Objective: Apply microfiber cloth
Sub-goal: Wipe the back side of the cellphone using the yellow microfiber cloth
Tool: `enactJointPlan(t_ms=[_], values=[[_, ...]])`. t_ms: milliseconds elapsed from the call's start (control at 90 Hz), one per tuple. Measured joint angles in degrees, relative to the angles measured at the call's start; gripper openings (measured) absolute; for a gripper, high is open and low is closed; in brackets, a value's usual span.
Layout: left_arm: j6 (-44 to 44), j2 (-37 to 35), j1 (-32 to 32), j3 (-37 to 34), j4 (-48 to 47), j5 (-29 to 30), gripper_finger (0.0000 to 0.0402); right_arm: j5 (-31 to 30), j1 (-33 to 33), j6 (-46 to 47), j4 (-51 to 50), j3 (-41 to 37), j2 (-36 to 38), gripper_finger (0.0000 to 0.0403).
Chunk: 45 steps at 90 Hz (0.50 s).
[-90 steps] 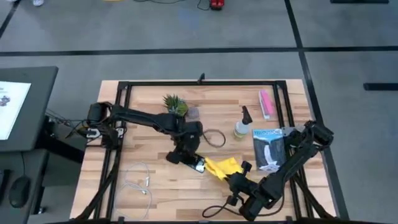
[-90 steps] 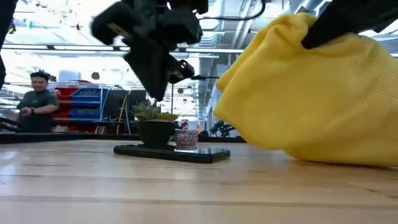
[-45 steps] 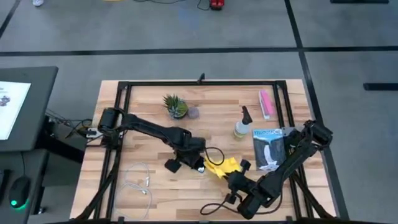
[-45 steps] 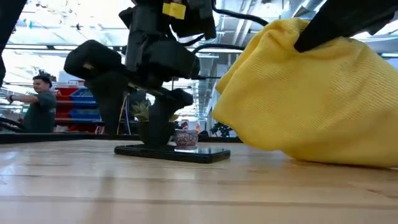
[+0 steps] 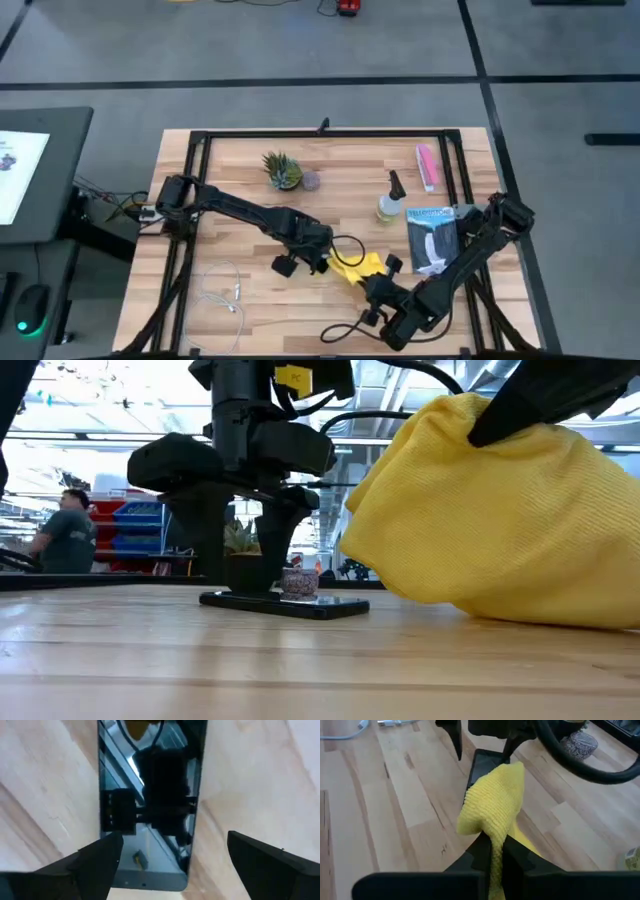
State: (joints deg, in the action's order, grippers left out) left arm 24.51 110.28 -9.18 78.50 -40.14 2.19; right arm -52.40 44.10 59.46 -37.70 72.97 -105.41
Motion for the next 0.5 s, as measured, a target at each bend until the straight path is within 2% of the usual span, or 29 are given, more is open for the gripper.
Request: enactJointPlan(t_ms=[189,500], values=[[1.14,0.61,0.21,-0.02,2.02,2.92,0.0337,0.03,0.0,0.02,0.04,0.0,0.0,0.0013],[0.97,5.56,0.69,0.28,2.27,3.98,0.0337,1.45,0.0,0.04,0.49,0.0,0.0,0.0013]])
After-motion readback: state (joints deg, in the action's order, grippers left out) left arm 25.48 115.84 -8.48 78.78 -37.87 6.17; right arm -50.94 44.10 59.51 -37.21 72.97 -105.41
